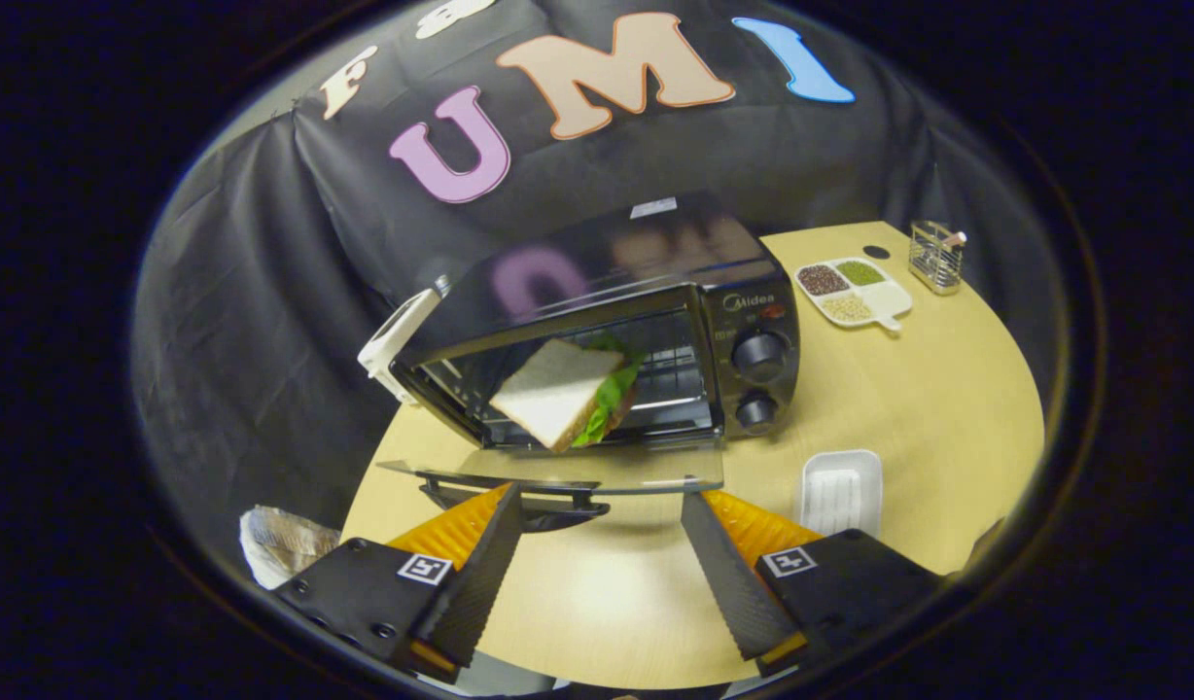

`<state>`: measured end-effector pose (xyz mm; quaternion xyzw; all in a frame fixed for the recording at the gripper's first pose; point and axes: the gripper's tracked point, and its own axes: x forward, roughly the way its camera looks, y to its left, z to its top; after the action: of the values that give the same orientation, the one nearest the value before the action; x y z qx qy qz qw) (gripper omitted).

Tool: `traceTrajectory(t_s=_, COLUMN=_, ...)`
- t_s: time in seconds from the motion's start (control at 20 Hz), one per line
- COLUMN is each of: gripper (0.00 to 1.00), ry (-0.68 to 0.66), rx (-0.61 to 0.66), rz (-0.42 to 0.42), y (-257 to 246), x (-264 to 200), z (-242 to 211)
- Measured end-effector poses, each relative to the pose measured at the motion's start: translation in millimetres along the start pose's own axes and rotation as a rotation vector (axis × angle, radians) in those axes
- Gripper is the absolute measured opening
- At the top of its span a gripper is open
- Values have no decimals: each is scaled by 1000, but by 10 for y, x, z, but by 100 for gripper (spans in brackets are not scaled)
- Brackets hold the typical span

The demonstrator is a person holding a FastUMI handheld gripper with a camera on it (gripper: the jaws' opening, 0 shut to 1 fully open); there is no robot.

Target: Open the toaster oven, put the food inside, and close the toaster oven door.

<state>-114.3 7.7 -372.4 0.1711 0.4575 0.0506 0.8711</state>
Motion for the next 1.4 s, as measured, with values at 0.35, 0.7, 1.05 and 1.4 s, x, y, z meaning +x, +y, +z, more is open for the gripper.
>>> traceTrajectory(t_s=0.35, gripper=99, ry=-60, rx=22, rz=7, y=37, x=84, z=316)
traceTrajectory(t_s=0.7, gripper=99, ry=-141, rx=-32, rz=-18, y=34, x=256, z=762)
traceTrajectory(t_s=1.05, gripper=99, ry=-166, rx=-86, rz=-23, y=6, x=359, z=869)
traceTrajectory(t_s=1.4, gripper=99, ry=-170, rx=-129, rz=-25, y=-13, x=244, z=801)
